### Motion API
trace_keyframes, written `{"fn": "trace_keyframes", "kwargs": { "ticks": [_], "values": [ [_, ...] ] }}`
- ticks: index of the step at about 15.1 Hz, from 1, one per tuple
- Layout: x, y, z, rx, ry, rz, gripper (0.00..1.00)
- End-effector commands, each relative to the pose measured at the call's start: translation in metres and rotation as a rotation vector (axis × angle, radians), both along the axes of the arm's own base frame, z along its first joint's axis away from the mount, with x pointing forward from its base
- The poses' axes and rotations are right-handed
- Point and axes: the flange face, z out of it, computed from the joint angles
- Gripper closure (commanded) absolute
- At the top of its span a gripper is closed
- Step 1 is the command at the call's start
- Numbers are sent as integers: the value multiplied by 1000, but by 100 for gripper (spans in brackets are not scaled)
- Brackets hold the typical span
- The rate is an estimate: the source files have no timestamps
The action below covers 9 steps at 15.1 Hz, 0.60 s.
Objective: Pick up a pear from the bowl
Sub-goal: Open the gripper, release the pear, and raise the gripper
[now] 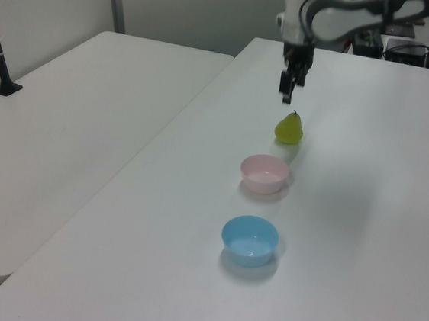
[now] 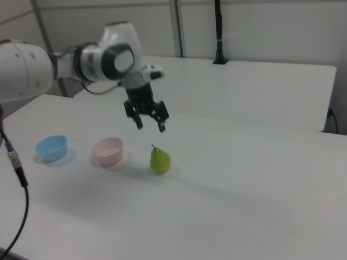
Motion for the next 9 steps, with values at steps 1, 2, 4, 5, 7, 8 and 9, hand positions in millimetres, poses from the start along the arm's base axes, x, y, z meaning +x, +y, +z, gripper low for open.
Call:
{"fn": "trace_keyframes", "kwargs": {
  "ticks": [1,2,4,5,7,8,9],
  "values": [
    [-40,11,52,25,59,-36,0],
    [-46,8,61,25,70,-36,0],
    [-52,3,75,28,54,-44,0],
    [-53,2,78,28,52,-45,0],
    [-53,1,79,28,50,-55,0],
    [-53,1,79,28,50,-55,0],
    [-53,1,79,31,50,-55,0]
  ]
}}
